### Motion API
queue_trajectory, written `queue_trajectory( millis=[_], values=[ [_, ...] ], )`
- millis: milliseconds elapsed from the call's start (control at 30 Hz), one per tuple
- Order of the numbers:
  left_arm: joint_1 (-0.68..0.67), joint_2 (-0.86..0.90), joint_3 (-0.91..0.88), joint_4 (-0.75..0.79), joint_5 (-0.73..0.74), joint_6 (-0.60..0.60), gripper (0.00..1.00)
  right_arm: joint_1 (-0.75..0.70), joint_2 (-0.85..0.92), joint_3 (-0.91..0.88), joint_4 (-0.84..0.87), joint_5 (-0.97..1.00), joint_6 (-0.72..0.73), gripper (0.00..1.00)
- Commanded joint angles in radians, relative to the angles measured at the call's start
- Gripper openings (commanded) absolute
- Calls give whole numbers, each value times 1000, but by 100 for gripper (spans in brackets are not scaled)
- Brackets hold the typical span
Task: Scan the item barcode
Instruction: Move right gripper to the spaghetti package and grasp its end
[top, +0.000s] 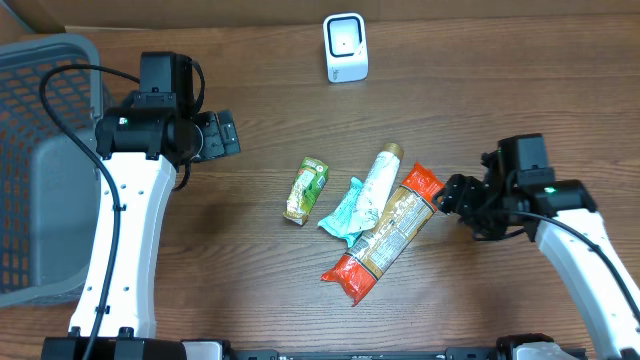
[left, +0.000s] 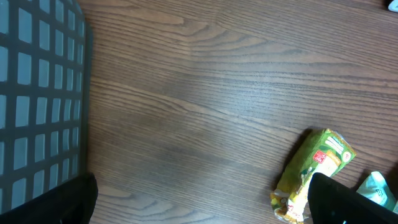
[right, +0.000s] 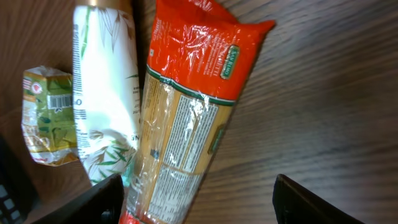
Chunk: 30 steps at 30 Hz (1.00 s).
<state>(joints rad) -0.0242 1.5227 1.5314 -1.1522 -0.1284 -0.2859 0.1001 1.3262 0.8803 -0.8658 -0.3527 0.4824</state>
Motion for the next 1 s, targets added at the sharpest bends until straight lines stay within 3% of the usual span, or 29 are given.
queue_trajectory(
  millis=[0, 500, 733, 967],
  values=[
    [-2, 4, -7, 1, -10, -6, 99, 25, 59, -32, 72, -46, 19, 77],
    [-2, 4, -7, 1, -10, -6, 99, 113, 308, -37, 237, -26, 15, 76],
    [-2, 4, -7, 1, -10, -6, 100, 128, 309, -41, 230, 260, 62, 72],
    [-2, 4, -7, 1, -10, -6, 100, 142, 309, -42, 222, 404, 72, 70]
  ],
)
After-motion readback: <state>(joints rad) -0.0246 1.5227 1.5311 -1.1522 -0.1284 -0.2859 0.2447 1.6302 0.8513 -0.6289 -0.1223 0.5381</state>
